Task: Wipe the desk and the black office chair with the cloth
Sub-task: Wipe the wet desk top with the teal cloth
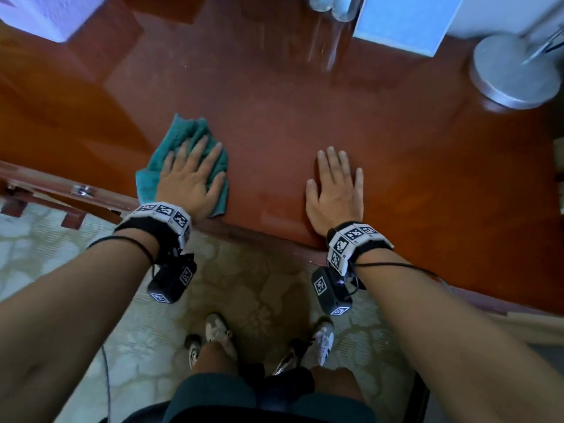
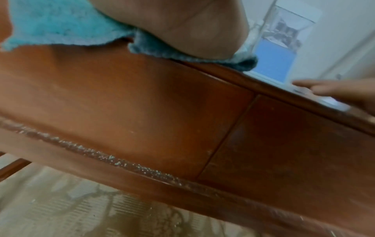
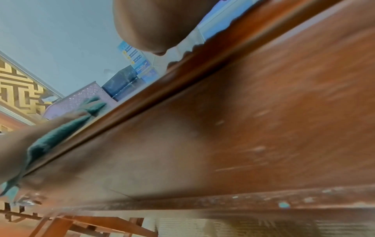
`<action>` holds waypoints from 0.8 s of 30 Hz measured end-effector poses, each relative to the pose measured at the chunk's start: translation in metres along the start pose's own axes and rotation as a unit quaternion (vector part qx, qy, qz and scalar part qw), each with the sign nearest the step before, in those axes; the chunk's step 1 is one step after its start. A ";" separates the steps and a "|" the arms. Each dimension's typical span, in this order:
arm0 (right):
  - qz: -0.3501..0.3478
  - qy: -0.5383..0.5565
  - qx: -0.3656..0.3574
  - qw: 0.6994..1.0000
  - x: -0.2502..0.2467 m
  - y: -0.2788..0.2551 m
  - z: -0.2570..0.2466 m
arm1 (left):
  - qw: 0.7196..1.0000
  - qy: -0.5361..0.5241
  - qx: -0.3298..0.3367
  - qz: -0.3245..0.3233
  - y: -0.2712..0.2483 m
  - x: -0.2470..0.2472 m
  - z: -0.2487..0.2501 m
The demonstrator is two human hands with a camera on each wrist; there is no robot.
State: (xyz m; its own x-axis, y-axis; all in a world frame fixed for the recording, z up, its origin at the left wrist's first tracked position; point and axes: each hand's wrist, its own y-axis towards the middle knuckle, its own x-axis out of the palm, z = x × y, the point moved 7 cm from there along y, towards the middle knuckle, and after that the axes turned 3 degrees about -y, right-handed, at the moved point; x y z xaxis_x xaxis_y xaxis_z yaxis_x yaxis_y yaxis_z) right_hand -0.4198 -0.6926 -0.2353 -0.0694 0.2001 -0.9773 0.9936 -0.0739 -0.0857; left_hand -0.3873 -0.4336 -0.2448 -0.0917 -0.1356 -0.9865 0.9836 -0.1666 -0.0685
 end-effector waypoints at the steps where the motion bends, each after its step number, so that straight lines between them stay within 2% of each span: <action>1: -0.003 0.003 -0.003 1.000 0.004 0.001 -0.015 | 1.000 0.001 -0.007 0.004 0.001 0.000 0.002; 4: -0.013 0.002 -0.006 1.000 0.018 0.003 -0.050 | 1.000 -0.006 -0.002 -0.002 0.000 0.005 0.040; 6: -0.009 0.000 0.002 1.000 0.021 0.007 -0.054 | 0.998 0.011 0.061 -0.020 -0.001 0.010 0.072; 8: -0.011 -0.008 0.005 1.000 0.022 0.007 -0.048 | 0.992 0.002 0.115 -0.042 0.002 0.009 0.074; 10: -0.019 -0.020 0.012 1.000 0.022 0.005 -0.043 | 0.990 -0.004 0.137 -0.040 0.001 0.004 0.045; 15: -0.019 -0.024 0.025 0.999 0.021 0.001 -0.046 | 1.000 -0.019 0.009 -0.016 0.012 -0.019 -0.097; 18: -0.020 -0.031 0.034 0.999 0.022 0.002 -0.048 | 0.998 -0.015 -0.044 -0.029 0.013 -0.021 -0.125; 21: -0.018 -0.045 0.038 0.998 0.023 0.003 -0.051 | 0.996 -0.009 -0.083 -0.035 0.014 -0.018 -0.103; 22: -0.017 -0.046 0.041 0.998 0.023 0.003 -0.051 | 0.997 -0.004 -0.065 -0.041 0.016 -0.017 -0.086; 24: -0.019 -0.048 0.042 0.998 0.022 0.005 -0.053 | 0.998 0.003 0.033 -0.053 0.020 -0.013 -0.034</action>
State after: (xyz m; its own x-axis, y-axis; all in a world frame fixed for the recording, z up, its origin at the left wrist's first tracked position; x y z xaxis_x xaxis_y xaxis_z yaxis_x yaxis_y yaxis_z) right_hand -0.4119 -0.6370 -0.2475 -0.1194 0.1108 -0.9866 0.9794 -0.1497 -0.1353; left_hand -0.3617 -0.4017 -0.2385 -0.1934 -0.1073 -0.9752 0.9559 -0.2445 -0.1627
